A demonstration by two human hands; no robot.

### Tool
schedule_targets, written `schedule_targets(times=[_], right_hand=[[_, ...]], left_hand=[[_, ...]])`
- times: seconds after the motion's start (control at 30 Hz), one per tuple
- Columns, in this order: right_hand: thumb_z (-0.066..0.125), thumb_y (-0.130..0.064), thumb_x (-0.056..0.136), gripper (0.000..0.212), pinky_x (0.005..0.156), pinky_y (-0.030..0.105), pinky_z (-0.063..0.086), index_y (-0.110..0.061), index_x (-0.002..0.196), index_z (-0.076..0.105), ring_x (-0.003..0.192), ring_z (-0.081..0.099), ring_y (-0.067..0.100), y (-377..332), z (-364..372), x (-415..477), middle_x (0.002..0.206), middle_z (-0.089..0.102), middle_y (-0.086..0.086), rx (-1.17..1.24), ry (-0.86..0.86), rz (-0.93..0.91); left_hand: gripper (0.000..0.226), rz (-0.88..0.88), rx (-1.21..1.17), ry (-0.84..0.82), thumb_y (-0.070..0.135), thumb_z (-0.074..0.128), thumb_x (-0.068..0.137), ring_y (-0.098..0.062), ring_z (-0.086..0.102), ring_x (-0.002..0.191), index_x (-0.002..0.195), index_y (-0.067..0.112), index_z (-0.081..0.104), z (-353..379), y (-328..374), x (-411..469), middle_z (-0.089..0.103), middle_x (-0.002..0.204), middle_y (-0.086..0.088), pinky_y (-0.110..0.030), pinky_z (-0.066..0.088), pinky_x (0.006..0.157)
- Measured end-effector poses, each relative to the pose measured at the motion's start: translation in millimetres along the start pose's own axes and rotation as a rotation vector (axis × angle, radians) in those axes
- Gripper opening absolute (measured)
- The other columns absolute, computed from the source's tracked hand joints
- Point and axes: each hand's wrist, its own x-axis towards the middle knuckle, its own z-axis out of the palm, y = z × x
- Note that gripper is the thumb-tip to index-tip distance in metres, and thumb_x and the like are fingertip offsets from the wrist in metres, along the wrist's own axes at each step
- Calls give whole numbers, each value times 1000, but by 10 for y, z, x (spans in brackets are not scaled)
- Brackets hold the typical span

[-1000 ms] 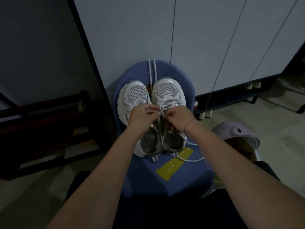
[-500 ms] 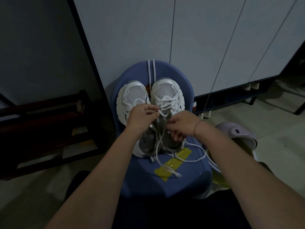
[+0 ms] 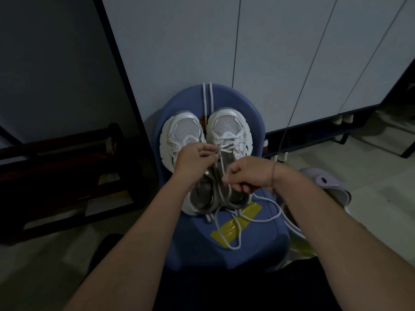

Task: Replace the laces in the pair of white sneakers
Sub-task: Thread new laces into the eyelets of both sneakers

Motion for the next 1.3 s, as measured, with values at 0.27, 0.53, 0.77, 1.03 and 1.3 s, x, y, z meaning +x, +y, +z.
schedule_targets(times=[0.27,0.53,0.77,1.03,1.3], right_hand=[[54,-18,95,23,48,15,36,-11,75,61,46,41,4,24,-100,-149,54,51,-5,156,32,-65],[49,-21,97,32,41,14,31,-11,67,55,45,37,7,-22,-247,-218,61,48,3,420,328,-106],[48,-20,98,32,38,15,26,-10,69,57,42,33,7,51,-492,-344,61,49,2,458,490,-130],[48,-17,97,28,41,13,31,-14,73,62,38,35,1,-78,-197,-214,49,47,-5,149,339,-196],[49,-24,97,30,42,14,28,-14,72,63,42,33,4,50,-502,-371,56,49,-4,186,442,-154]], left_hand=[[32,103,85,-48,18,65,93,-4,60,96,124,19,61,30,142,-72,64,110,12,-15,49,85],[21,159,203,-162,30,54,99,-11,65,87,94,19,72,-10,266,-198,72,94,1,-26,49,80],[23,-21,-13,-24,25,50,101,-6,46,54,93,13,67,-120,270,-156,61,65,12,-13,40,49],[17,213,134,-232,22,52,100,-5,49,55,99,18,70,69,339,-275,58,63,5,-18,42,58],[20,81,142,115,21,56,99,7,54,63,85,22,69,-391,227,-107,63,80,8,-17,40,62]])
